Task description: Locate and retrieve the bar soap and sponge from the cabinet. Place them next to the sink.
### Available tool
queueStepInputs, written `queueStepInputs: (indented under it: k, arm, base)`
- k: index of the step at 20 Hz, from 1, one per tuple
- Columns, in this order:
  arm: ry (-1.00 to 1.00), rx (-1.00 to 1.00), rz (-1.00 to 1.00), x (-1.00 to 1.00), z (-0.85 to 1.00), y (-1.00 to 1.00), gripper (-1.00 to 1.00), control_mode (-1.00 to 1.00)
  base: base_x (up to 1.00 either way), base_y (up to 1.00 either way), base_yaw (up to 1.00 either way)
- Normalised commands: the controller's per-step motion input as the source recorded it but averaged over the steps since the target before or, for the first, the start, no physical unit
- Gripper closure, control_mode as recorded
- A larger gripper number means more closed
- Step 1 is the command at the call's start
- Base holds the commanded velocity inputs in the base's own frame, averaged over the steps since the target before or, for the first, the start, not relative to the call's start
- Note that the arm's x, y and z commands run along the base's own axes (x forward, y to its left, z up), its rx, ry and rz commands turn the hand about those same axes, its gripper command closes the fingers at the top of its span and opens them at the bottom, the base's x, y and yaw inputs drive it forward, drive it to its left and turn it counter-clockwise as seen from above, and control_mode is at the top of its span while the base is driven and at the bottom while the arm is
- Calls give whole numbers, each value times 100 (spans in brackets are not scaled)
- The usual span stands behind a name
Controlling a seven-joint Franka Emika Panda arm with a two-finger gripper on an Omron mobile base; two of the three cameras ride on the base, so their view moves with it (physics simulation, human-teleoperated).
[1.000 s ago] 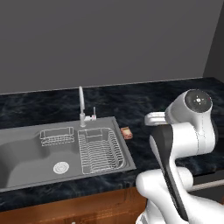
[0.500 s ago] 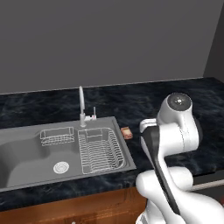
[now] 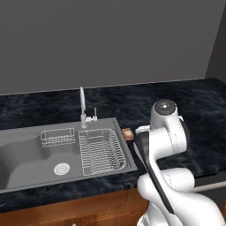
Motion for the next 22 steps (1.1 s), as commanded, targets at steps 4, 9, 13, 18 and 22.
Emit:
queueStepInputs:
  k: [4,9,13,18,22]
  arm:
    - [-5,-1,1,13,-74,-4,100,-100]
    - [-15,0,5,27,-50,0,100,-100]
    - [-12,0,4,24,-69,-2,100,-100]
    - [-6,0,1,23,-80,-2,100,-100]
    - [-3,1,0,32,-62,-2,100,-100]
  base:
    - [0,0,0]
    - [0,0,0]
    - [0,0,0]
    - [0,0,0]
    - [0,0,0]
